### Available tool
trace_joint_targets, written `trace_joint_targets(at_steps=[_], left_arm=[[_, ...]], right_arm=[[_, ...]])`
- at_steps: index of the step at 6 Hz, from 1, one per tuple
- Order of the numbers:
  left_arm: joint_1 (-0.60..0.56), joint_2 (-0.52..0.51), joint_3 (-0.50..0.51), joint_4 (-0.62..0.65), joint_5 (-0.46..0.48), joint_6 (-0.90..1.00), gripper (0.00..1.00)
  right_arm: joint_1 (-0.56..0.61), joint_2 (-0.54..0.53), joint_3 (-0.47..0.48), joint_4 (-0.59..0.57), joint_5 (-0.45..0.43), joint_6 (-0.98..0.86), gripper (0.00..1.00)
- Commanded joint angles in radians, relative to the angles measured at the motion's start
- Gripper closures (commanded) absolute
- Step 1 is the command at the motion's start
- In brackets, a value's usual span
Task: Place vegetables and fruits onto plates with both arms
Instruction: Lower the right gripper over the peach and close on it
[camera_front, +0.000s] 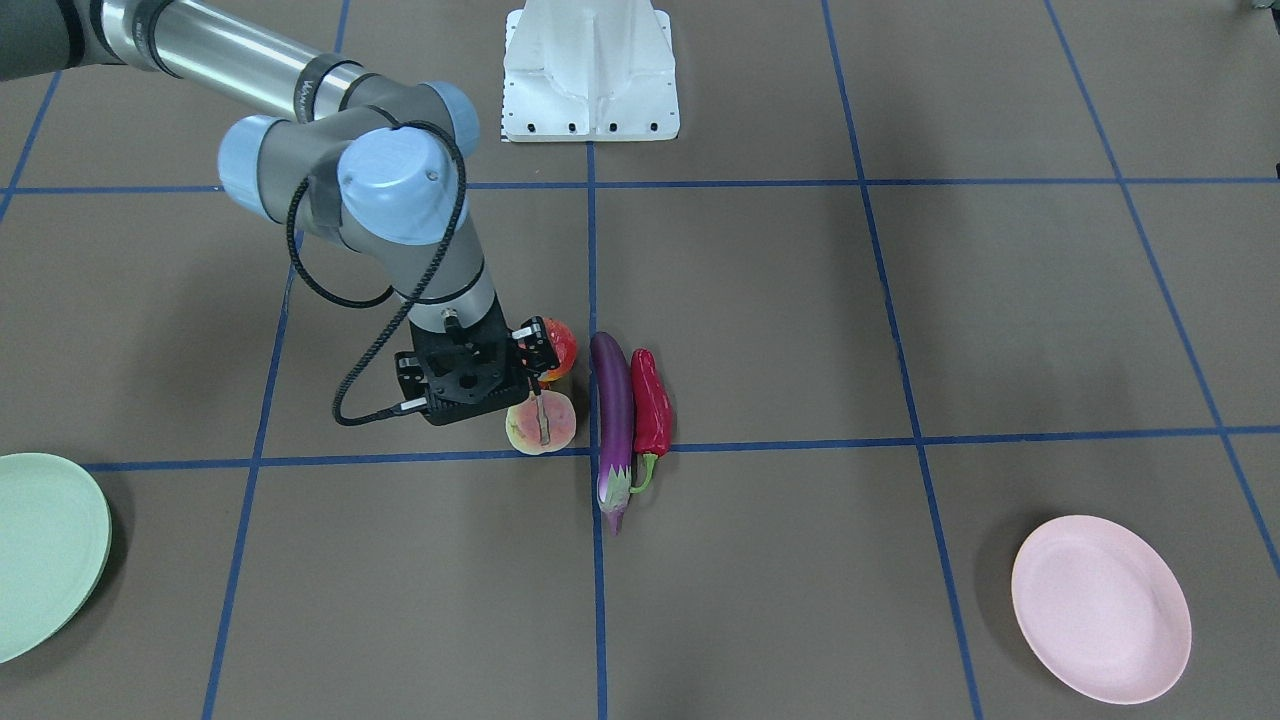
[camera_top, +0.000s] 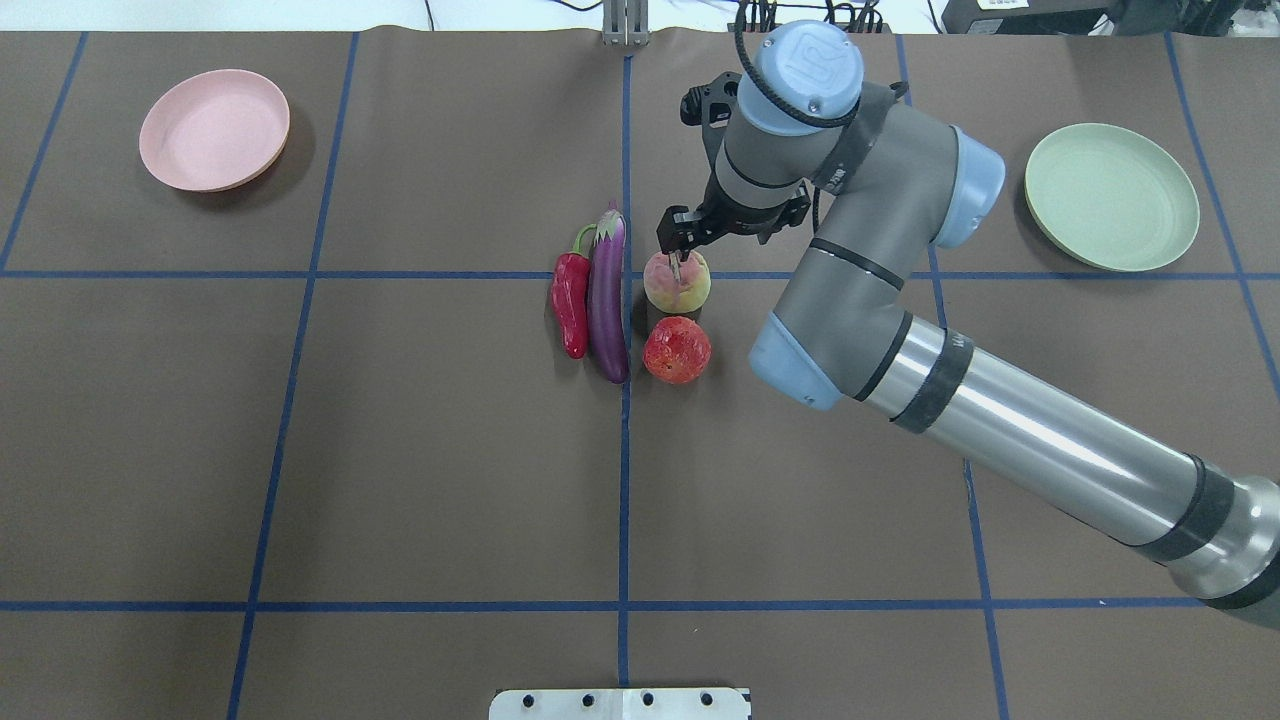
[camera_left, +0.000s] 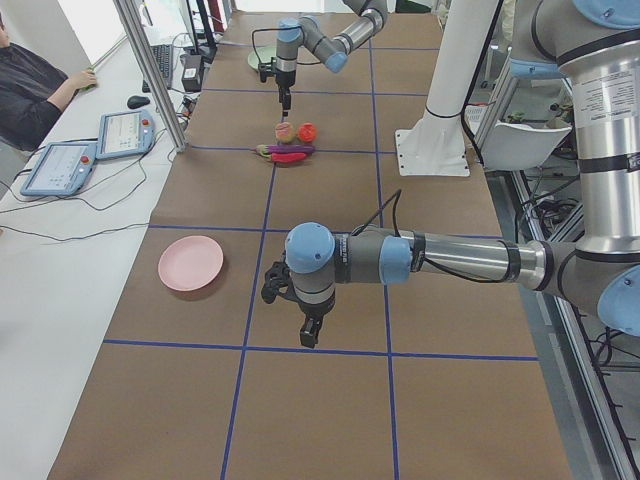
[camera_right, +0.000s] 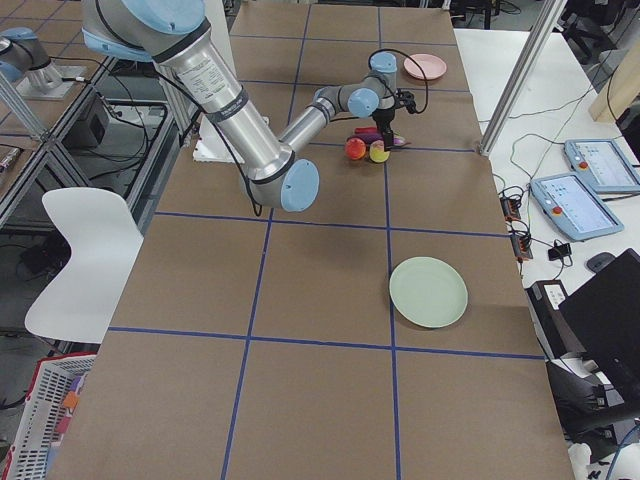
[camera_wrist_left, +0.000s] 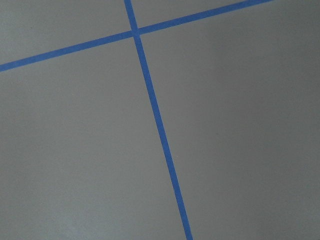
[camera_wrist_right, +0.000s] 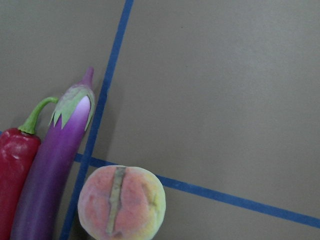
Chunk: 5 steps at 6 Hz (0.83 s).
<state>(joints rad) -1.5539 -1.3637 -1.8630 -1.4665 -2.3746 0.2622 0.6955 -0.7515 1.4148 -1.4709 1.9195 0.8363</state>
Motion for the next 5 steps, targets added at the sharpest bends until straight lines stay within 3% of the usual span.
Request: trace_joint_targets(at_steps=[1,5], left_arm=[[0.0,0.0,-0.001,0.0,0.0,-0.001,0.0],[0.0,0.0,-0.001,0.0,0.0,0.002,0.0]], right_arm=[[-0.036,0.035,-0.065,0.004,-0.058,0.001,0.0],[-0.063,0.037,-0.112,0.042,-0.103,0.001,0.0]])
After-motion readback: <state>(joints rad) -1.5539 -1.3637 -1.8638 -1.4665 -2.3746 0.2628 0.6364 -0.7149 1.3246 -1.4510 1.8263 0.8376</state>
